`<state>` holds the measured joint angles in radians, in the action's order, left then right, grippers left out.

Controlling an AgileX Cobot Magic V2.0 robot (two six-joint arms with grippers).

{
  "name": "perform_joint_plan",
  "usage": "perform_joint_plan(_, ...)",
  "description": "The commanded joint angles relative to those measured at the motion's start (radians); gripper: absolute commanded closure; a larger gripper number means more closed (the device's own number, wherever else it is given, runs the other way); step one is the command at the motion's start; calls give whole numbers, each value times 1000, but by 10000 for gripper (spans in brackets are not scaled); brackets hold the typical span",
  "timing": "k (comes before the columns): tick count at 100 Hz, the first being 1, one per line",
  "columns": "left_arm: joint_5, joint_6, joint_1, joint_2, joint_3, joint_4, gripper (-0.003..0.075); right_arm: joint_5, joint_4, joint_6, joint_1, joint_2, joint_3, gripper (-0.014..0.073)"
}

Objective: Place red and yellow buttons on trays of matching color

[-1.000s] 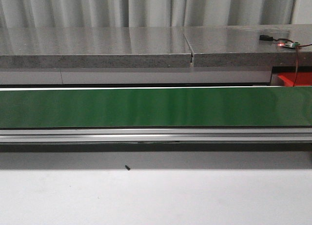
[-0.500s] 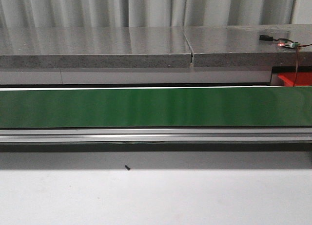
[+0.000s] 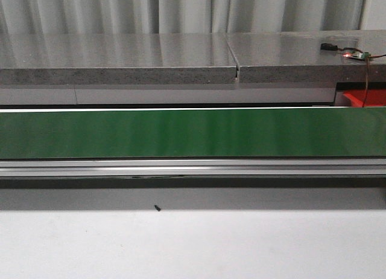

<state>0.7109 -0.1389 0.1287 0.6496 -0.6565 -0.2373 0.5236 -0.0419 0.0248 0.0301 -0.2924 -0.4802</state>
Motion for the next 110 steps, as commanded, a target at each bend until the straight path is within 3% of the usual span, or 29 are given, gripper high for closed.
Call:
perform_joint_plan(1,-96,31,44,77,-32,10,739,-72,-3,0,0,-8,-24,661)
perform_joint_plan(20,-96,81,183,254,-91,15,735,-72,-3,0,0,-8,-24,661)
perform_joint_plan(29,-75,81,242,345,-151,3,687,-72,-3,0,0,-8,-24,661)
perform_joint_plan(39,-58,81,286,438,-225,-16,543,-72,-3,0,0,-8,-24,661)
perform_joint_plan(51,-35,81,305,543,-310,-22,286,-72,-3,0,0,-8,-24,661)
perform_joint_plan(58,-10,81,307,606,-361,-22,220,-72,-3,0,0,-8,-24,661)
perform_joint_plan(110,236,236,307,1122,-835,-4,228,-72,-3,0,0,-8,-24,661)
